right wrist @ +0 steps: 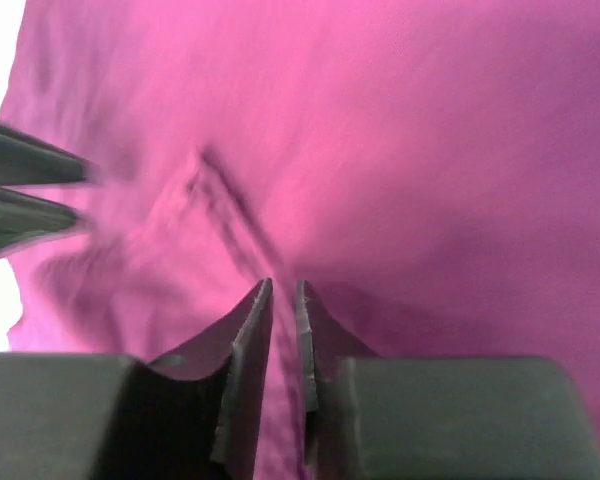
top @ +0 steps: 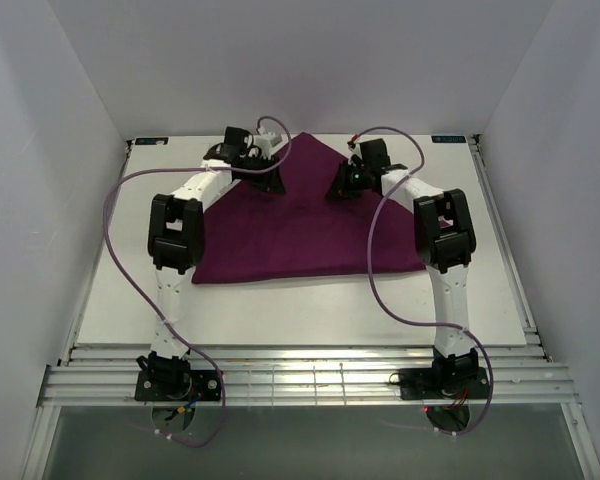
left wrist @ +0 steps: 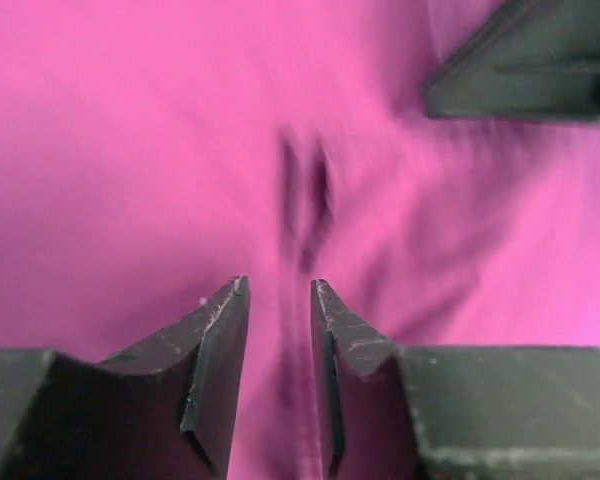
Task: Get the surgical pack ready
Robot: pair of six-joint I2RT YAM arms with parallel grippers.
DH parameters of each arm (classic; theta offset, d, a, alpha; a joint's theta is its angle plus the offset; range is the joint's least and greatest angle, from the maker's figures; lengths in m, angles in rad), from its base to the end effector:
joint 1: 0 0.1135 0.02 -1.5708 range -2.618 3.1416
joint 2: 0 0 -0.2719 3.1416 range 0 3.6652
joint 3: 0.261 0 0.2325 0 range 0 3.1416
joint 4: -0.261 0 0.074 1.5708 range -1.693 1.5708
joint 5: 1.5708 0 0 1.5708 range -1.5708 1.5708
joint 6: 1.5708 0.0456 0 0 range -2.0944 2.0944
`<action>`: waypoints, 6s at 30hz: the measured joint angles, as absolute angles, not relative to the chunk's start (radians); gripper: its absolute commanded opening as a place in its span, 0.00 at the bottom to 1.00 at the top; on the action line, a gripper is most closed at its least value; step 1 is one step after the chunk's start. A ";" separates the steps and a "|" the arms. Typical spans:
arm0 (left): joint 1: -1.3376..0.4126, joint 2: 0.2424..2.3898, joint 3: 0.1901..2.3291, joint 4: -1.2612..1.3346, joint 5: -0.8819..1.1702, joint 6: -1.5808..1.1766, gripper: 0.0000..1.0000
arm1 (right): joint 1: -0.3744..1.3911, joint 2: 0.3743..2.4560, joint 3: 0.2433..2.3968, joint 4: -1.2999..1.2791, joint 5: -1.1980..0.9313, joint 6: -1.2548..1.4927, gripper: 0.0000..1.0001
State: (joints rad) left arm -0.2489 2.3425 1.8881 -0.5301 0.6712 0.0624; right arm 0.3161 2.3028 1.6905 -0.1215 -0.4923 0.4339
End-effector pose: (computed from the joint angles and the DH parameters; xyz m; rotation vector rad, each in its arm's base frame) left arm 0.4761 -0.1503 0.1723 0.6401 2.4008 -0.9276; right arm 0.4731 0.1774 0.1593 -0.1248 2.3813 0.9401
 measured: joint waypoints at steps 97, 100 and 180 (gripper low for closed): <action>-0.285 2.095 1.521 -0.701 0.375 0.058 0.23 | 0.482 2.057 1.520 -0.565 0.278 0.341 0.08; -0.265 2.090 1.532 -0.711 0.375 0.055 0.26 | 0.474 2.042 1.507 -0.556 0.282 0.354 0.08; -0.318 2.333 1.897 -0.677 0.644 0.041 0.39 | 0.452 2.329 1.739 -0.197 -0.506 0.280 0.08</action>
State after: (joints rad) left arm -0.3176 2.3329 1.8965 -0.6773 0.6437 0.0414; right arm 0.4519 2.3295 1.7393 -0.1967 -0.5056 0.2798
